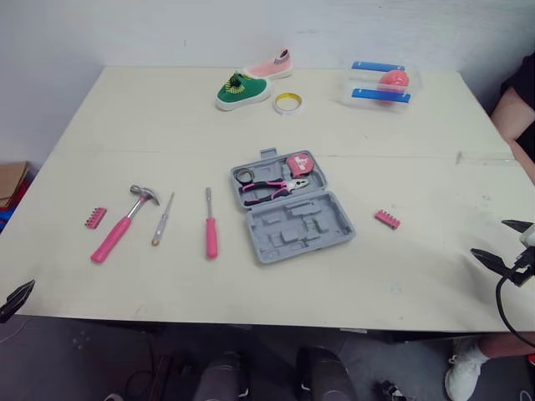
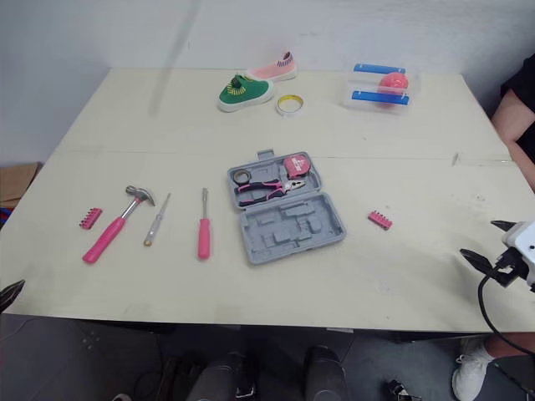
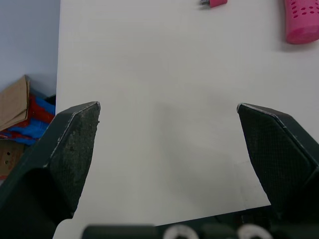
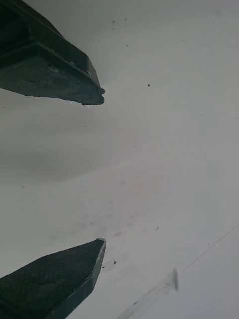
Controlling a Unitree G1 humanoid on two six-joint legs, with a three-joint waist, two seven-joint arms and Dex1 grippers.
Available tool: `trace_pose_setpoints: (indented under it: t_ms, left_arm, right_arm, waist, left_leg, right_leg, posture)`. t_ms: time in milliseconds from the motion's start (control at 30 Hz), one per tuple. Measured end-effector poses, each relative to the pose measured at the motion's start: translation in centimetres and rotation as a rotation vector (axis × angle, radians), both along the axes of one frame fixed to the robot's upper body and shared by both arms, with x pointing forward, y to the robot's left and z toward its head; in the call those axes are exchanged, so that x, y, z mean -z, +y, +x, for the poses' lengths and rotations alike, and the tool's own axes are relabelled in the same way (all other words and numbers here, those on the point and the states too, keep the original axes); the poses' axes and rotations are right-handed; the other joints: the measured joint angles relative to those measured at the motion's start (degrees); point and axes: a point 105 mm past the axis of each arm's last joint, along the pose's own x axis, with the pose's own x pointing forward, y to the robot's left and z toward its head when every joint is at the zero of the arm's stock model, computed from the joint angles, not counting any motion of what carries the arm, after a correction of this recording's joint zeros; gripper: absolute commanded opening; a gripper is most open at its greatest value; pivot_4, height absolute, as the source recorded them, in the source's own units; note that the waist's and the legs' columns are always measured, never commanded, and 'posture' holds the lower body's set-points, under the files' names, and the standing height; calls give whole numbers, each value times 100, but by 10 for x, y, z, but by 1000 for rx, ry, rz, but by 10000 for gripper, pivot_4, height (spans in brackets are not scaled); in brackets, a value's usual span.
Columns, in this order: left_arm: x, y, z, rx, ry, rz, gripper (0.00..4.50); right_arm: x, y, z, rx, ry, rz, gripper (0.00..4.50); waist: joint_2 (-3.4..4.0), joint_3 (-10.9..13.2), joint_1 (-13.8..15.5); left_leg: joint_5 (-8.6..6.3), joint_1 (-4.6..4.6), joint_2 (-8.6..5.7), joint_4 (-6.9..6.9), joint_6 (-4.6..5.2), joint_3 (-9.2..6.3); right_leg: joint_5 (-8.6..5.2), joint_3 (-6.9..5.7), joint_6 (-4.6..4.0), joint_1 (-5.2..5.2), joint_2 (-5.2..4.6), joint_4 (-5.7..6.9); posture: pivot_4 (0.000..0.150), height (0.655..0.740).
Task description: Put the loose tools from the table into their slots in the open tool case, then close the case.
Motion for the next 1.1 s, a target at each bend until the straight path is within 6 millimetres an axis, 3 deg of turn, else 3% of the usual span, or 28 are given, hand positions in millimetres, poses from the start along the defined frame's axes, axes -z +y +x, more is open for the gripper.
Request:
trace_pose_setpoints:
  t_ms: [133, 300, 433, 500, 533, 633, 767, 867, 900, 967, 1100]
  left_arm:
    - [-9, -10, 5, 29, -51, -66, 44459]
    - [-33, -61, 22, 218, -97, -111, 44459]
    - [-31, -94, 33, 288, -79, -177, 44459]
    - [-28, -122, 46, 352, -58, -200, 44459]
    - [-30, -148, 59, 417, -61, -203, 42006]
    - [-38, -191, 76, 536, -76, -193, 33620]
    - [-44, -226, 103, 561, -79, -257, 15379]
    - [-39, -249, 115, 590, -32, -276, 2875]
    - [-36, -259, 120, 604, -18, -297, 476]
    - [-33, -277, 127, 631, 12, -328, 476]
    - [-27, -291, 149, 602, 58, -363, 476]
  right_arm:
    - [-1, 9, 11, -16, -19, 46, 45000]
    - [-10, 55, 40, -151, -33, 248, 45000]
    - [-17, 85, 50, -255, 11, 311, 45000]
    - [-18, 104, 61, -296, 37, 317, 45000]
    - [-21, 120, 74, -311, 42, 321, 42400]
    - [-30, 150, 92, -361, 39, 308, 33460]
    - [-38, 174, 109, -381, 44, 234, 13539]
    - [-32, 183, 114, -378, 69, 194, 179]
    - [-30, 189, 117, -377, 74, 172, 0]
    - [-31, 195, 123, -373, 55, 150, 0]
    - [-29, 197, 132, -344, 48, 100, 0]
  waist:
    - [-7, -1, -18]
    - [-5, 2, 5]
    - [-3, 2, 74]
    - [-3, 2, 123]
    - [-3, 2, 143]
    - [-3, 2, 154]
    - [-3, 1, 194]
    - [-4, 1, 202]
    - [-4, 1, 208]
    - [-4, 1, 217]
    - [-5, 2, 215]
  left_leg:
    - [1, 1, 3, 6, -1, 1]
    - [8, -2, 7, 14, 0, -6]
    - [10, -8, 8, 14, 0, -11]
    - [10, -8, 6, 24, 1, -9]
    - [15, -13, 6, 33, 2, -9]
    - [30, -23, 6, 33, -2, -10]
    - [58, -39, 10, 29, 22, -17]
    - [62, -49, 7, 30, 27, -15]
    - [63, -55, 7, 33, 29, -15]
    - [66, -66, 8, 42, 30, -17]
    - [80, -70, 10, 48, 28, -23]
  right_leg:
    - [1, 2, -2, 1, 1, 5]
    - [13, 25, -15, 3, 1, 8]
    - [13, 20, -15, 2, 5, 6]
    - [16, 21, -17, 4, 6, 8]
    - [27, 22, -24, 3, 7, 9]
    - [41, 24, -29, -10, 11, 10]
    - [45, 13, -28, -15, 65, 18]
    - [45, 8, -27, -17, 72, 14]
    - [45, 3, -27, -20, 75, 11]
    - [46, 1, -25, -26, 79, 10]
    - [48, -8, -24, -27, 86, 13]
  posture:
    - [1500, 7400]
    - [1500, 7400]
    - [1500, 7400]
    - [1500, 7400]
    - [1500, 7400]
    - [1500, 7400]
    - [1500, 7400]
    - [1500, 7400]
    - [1500, 7400]
    - [1500, 7400]
    - [1500, 7400]
